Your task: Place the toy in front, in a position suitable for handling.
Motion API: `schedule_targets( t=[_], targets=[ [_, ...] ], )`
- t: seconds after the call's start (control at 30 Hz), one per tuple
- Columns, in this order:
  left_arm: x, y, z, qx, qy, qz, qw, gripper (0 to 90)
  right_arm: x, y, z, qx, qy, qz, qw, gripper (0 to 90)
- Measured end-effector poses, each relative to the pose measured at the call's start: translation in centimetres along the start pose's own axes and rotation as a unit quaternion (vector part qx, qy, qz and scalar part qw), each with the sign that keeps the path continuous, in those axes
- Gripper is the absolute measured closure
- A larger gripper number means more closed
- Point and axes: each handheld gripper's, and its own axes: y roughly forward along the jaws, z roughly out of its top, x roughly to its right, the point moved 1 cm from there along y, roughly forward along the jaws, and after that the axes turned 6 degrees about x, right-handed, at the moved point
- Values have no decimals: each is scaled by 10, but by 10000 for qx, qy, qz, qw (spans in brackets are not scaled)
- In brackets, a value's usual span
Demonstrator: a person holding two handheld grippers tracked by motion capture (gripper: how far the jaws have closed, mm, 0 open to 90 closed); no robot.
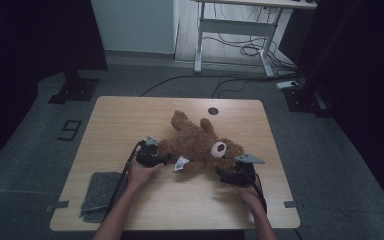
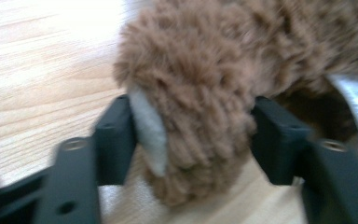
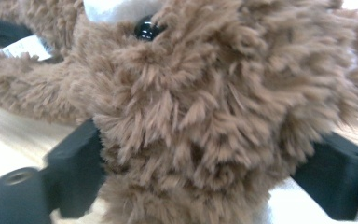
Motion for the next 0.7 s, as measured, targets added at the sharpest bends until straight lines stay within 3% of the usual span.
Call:
schedule_targets(
  t=[0.1, 0.23, 0.37, 0.43, 0.53, 0.7],
  targets=[
    [2, 0, 0, 63, 32, 32, 10000, 566, 3, 1, 0, 23, 38, 31, 10000, 279],
    [9, -8, 0, 158, 174, 140, 9996, 679, 3, -1, 0, 30, 8, 62, 10000, 443],
    [10, -29, 6, 442, 168, 60, 9989, 712, 5, -2, 1, 151, -4, 58, 9999, 534],
    [13, -42, 11, 569, 257, 3, 9980, 723, 5, -2, 2, 252, -34, 39, 9997, 568],
    [19, -62, 16, 742, 395, -66, 9964, 728, 5, -3, 4, 391, -27, 85, 9992, 592],
    [28, -85, 12, 999, 369, -182, 9941, 728, 5, -12, 14, 698, -158, 276, 9971, 602]
  ],
)
